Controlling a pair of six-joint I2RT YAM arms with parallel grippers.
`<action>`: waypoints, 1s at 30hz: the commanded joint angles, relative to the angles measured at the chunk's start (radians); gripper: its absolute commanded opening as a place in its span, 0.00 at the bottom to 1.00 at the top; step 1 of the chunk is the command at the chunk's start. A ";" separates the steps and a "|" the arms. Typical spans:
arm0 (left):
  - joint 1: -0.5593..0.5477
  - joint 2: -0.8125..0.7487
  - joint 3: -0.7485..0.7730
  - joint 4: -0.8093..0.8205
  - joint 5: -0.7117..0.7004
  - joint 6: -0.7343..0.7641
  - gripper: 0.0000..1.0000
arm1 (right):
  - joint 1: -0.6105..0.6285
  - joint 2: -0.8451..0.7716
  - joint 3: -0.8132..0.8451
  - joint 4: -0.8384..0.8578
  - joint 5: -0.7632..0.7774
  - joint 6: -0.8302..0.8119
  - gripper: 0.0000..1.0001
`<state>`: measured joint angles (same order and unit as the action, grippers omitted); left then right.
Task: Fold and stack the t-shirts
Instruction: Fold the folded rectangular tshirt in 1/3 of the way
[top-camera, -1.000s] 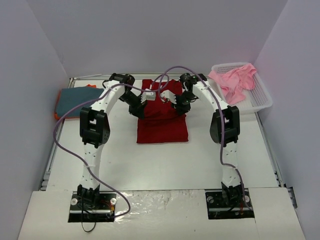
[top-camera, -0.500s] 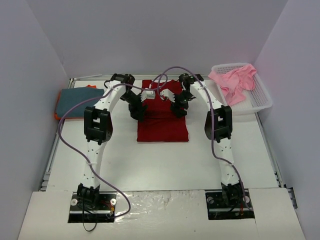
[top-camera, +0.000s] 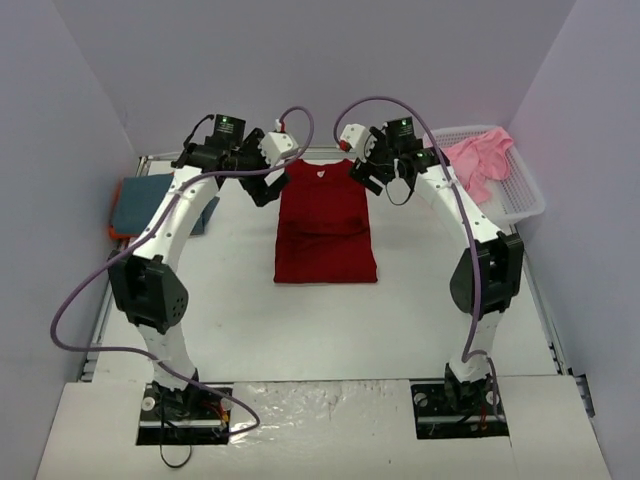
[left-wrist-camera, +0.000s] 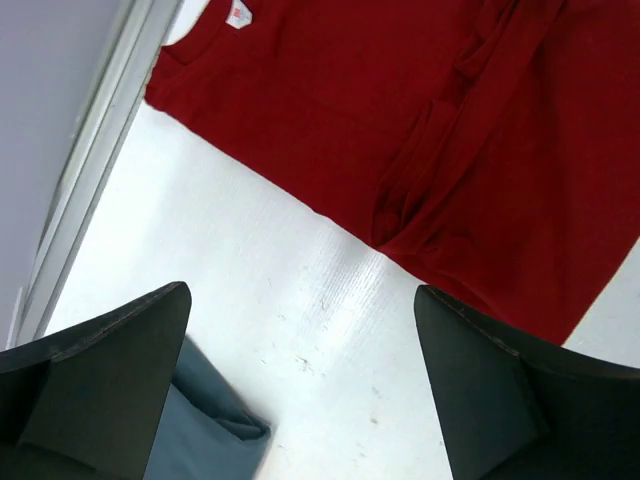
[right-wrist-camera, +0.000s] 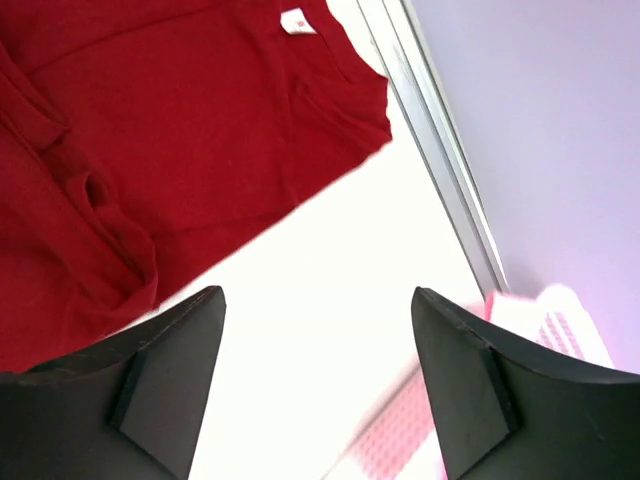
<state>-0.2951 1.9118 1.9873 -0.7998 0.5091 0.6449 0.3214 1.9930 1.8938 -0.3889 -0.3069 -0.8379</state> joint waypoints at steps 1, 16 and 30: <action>-0.007 -0.124 -0.138 0.117 -0.078 -0.109 0.94 | -0.004 -0.117 -0.137 0.075 0.075 0.076 0.72; 0.128 -0.232 -0.467 0.177 -0.136 -0.370 0.94 | 0.114 -0.027 -0.193 -0.154 -0.066 0.207 0.00; 0.131 -0.315 -0.544 0.237 -0.219 -0.372 0.94 | 0.136 0.148 -0.173 -0.219 -0.163 0.209 0.00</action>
<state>-0.1631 1.6497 1.4303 -0.5903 0.3099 0.2920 0.4473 2.1517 1.7081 -0.5613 -0.4294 -0.6315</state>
